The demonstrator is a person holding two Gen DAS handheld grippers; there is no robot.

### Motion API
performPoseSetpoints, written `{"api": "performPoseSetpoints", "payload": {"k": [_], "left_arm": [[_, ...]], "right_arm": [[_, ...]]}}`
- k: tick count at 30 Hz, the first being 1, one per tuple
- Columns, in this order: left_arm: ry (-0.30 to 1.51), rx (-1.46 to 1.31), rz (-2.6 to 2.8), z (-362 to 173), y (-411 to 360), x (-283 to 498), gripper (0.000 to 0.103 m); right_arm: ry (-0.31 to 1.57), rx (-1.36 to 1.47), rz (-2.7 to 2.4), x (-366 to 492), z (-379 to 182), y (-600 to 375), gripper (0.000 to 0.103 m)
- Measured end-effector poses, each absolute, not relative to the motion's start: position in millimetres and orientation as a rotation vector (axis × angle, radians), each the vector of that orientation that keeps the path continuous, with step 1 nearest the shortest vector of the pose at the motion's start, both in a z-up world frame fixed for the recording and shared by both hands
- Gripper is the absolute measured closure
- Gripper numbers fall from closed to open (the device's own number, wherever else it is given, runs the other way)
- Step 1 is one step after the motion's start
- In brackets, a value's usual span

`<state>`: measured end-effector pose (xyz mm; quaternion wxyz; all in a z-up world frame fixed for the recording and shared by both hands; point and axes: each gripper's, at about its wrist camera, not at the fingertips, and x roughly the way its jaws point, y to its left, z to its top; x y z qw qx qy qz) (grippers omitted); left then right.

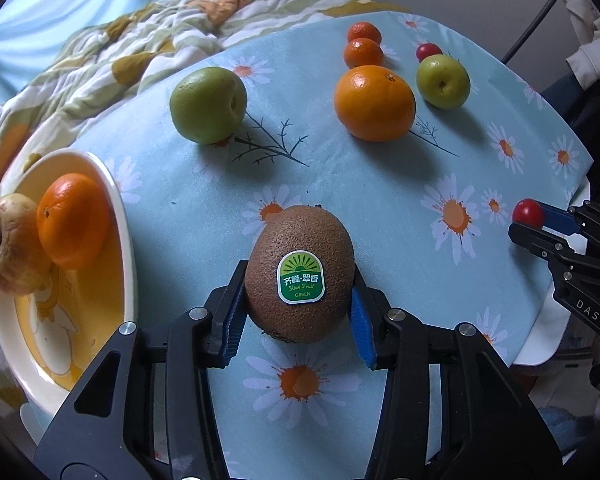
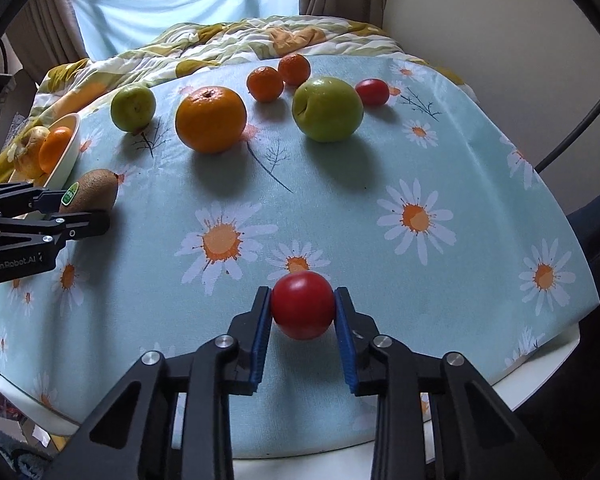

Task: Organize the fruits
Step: 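Carry the kiwi into the bowl and open the left tool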

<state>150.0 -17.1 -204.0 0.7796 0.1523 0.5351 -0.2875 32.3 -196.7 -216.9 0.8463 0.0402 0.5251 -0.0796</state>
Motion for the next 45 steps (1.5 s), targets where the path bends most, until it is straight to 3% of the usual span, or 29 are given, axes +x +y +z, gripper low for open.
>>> {"api": "performPoseSetpoints", "payload": {"k": [23, 45], "left_arm": [[1.004, 0.002, -0.252, -134, 52, 126, 0.052], [1.054, -0.078, -0.030, -170, 184, 191, 0.052]], "right_arm": [[1.029, -0.114, 0.312, 85, -158, -147, 0.075], [1.057, -0.150, 0.510, 160, -173, -7, 0.075]]}}
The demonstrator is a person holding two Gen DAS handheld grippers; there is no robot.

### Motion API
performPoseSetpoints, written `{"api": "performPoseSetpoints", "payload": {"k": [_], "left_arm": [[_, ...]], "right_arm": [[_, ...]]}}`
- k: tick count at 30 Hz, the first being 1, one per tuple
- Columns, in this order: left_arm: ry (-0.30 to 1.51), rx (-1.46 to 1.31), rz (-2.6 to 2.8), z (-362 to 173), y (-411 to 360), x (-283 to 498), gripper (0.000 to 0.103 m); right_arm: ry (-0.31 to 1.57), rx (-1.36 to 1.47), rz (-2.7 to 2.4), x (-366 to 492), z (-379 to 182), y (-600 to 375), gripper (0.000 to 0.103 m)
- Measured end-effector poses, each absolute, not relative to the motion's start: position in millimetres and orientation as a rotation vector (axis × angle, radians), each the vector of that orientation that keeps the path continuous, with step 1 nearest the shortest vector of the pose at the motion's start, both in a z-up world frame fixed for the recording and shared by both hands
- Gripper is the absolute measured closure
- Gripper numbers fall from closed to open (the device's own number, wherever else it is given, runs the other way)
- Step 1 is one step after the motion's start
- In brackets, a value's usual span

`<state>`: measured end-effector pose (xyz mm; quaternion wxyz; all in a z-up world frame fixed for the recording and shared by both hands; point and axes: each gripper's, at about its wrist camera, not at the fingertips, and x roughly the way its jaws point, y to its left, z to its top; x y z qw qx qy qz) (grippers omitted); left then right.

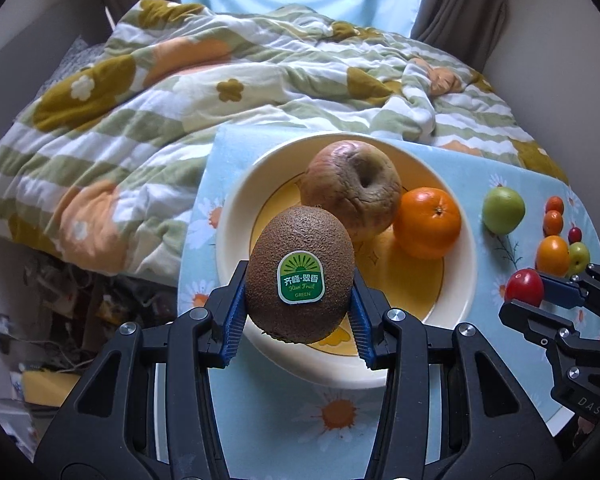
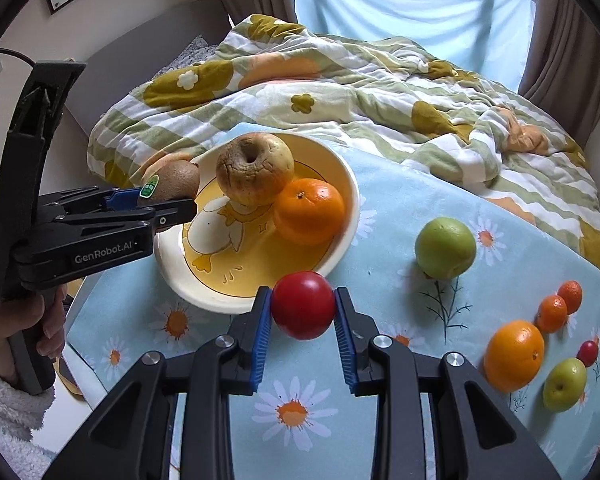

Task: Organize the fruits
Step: 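Carry the kiwi into the bowl and open the left tool, then lower the red tomato into the bowl and open the right tool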

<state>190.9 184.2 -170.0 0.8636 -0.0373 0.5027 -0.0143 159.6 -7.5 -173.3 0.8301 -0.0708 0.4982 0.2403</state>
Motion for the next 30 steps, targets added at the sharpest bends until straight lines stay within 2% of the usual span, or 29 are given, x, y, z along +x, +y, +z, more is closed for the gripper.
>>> {"api": "performPoseSetpoints", "payload": {"k": [16, 19, 20, 21, 22, 30], "left_arm": [[1.085, -0.102, -0.032, -190, 198, 219, 0.051], [1.096, -0.115, -0.057, -192, 198, 218, 0.042], [1.086, -0.116, -0.068, -190, 197, 216, 0.033], [1.073, -0.113, -0.076, -187, 195, 214, 0.014], [1.064, -0.097, -0.069, -184, 192, 213, 0.002], [1.049, -0.068, -0.067, -170, 191, 196, 0.000]], "right_arm": [[1.090, -0.111, 0.469, 174, -185, 5, 0.075], [1.090, -0.104, 0.459, 175, -184, 3, 0.075], [1.089, -0.101, 0.456, 174, -184, 2, 0.075], [1.089, -0.099, 0.453, 174, -183, 2, 0.075], [1.087, -0.098, 0.451, 174, -183, 1, 0.075], [1.073, -0.094, 0.442, 173, -175, -8, 0.075]]}}
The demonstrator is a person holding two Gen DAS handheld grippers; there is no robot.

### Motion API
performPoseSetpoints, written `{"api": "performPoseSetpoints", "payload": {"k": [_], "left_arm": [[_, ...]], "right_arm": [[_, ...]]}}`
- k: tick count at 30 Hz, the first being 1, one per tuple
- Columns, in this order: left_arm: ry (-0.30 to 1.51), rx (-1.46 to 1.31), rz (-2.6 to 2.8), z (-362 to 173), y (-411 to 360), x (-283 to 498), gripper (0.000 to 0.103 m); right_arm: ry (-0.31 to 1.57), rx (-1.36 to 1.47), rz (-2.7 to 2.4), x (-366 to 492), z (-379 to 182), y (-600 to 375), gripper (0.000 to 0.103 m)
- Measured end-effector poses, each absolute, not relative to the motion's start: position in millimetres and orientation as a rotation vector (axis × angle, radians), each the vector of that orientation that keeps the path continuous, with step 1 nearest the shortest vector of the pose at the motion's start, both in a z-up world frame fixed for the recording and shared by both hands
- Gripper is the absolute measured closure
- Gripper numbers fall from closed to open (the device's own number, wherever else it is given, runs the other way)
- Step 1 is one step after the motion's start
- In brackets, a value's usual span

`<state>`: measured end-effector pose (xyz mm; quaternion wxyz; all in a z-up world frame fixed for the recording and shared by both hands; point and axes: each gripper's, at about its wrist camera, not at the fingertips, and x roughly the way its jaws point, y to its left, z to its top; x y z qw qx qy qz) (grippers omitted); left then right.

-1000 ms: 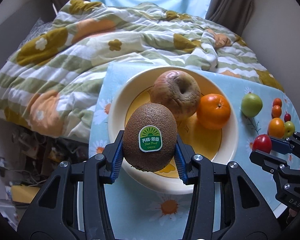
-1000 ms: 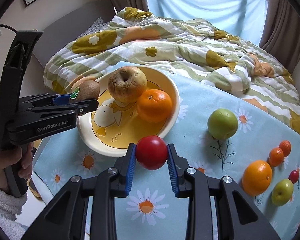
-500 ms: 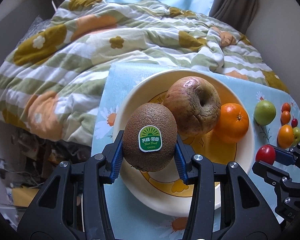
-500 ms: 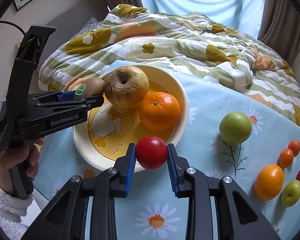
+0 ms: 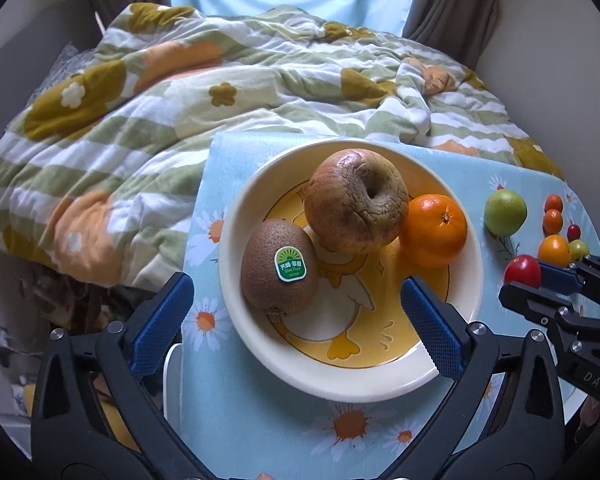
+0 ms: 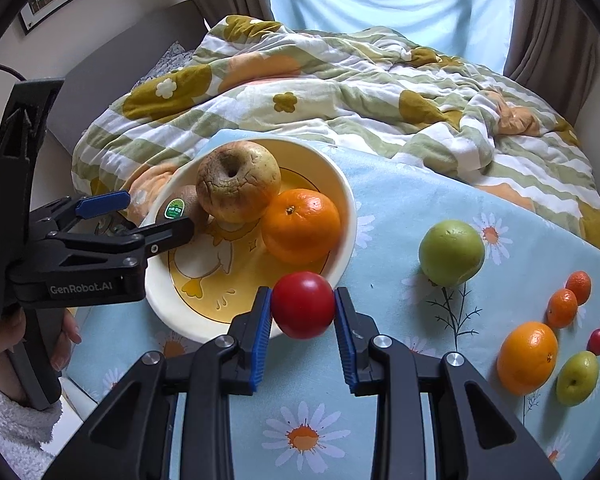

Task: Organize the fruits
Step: 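Lower the red tomato into the bowl and open the right tool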

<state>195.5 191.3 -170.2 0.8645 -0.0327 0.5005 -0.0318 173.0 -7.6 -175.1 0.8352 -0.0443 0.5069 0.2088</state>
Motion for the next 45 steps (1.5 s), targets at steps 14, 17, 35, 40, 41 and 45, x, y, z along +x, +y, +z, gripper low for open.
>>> {"api": "performPoseSetpoints", "payload": {"k": [14, 17, 35, 40, 41, 45], "left_arm": [[1.080, -0.066, -0.083, -164, 187, 142, 0.000], [1.088, -0.067, -0.087, -168, 185, 134, 0.000], [1.108, -0.087, -0.061, -175, 185, 110, 0.000], [1.105, -0.074, -0.056, -168, 185, 105, 0.000], [1.109, -0.074, -0.053, -167, 185, 104, 0.000], [1.107, -0.068, -0.056, -157, 186, 101, 0.000]], "right_arm": [[1.090, -0.134, 0.536, 190, -177, 9, 0.075], [1.101, -0.135, 0.559, 193, -183, 17, 0.075], [1.124, -0.124, 0.604, 187, -198, 27, 0.030], [1.084, -0.102, 0.590, 181, -187, 20, 0.003], [1.077, -0.104, 0.583, 179, -184, 18, 0.001], [1.051, -0.097, 0.560, 172, -168, 13, 0.001]]}}
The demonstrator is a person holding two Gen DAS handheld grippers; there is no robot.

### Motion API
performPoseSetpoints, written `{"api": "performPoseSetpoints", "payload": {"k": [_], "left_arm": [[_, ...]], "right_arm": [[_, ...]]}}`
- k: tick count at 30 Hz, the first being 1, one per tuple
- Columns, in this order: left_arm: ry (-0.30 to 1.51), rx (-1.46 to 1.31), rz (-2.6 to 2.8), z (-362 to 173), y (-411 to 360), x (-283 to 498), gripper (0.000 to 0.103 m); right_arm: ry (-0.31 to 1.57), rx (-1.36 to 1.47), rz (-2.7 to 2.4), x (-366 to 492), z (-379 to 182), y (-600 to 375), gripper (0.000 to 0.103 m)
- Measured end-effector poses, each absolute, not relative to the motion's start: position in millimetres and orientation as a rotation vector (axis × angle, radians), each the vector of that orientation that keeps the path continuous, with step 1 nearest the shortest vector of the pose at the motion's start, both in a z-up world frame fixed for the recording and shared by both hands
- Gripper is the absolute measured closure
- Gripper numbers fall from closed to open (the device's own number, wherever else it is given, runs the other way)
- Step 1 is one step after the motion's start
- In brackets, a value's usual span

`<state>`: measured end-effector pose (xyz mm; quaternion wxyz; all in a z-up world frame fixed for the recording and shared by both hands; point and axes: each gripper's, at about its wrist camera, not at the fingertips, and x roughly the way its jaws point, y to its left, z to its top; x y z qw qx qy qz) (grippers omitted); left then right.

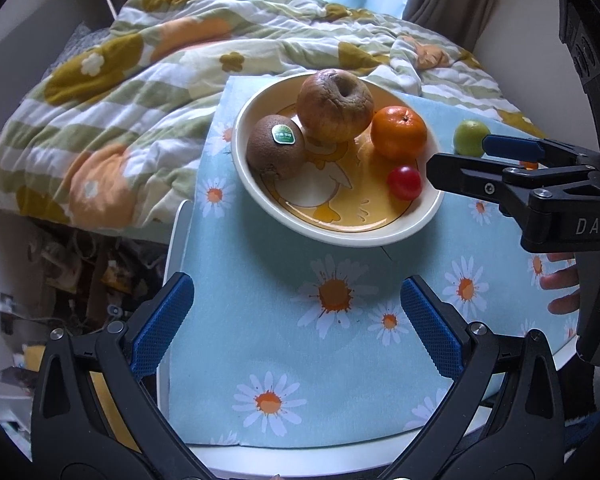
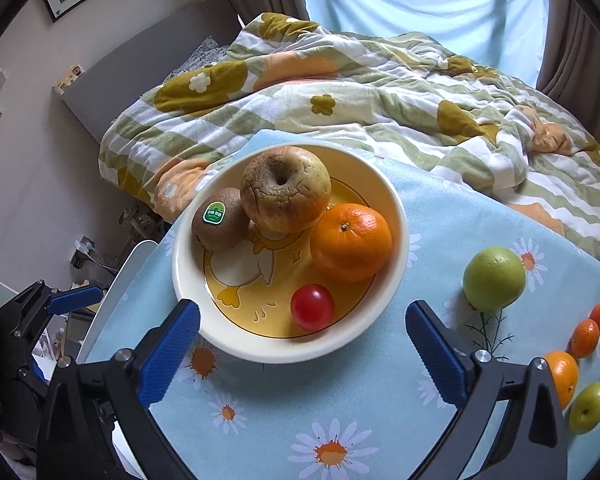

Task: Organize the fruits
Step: 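Lower the red tomato into the bowl and open the right tool, then withdraw both tools from the bowl toward the remaining fruit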

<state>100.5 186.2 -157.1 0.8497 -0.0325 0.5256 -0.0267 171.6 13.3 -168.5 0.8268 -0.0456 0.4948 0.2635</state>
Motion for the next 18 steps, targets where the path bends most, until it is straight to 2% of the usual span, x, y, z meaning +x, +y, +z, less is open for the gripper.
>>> {"api": "performPoseSetpoints", "payload": {"k": [9, 18], "left_arm": [[1.058, 0.014, -0.118, -117, 174, 98, 0.000], [1.021, 0.049, -0.205, -100, 127, 98, 0.000]], "right_arm": [[0.994, -0.059, 0.475, 143, -121, -17, 0.001], [0.964, 0.011, 0.265, 116, -99, -104, 0.000]]}}
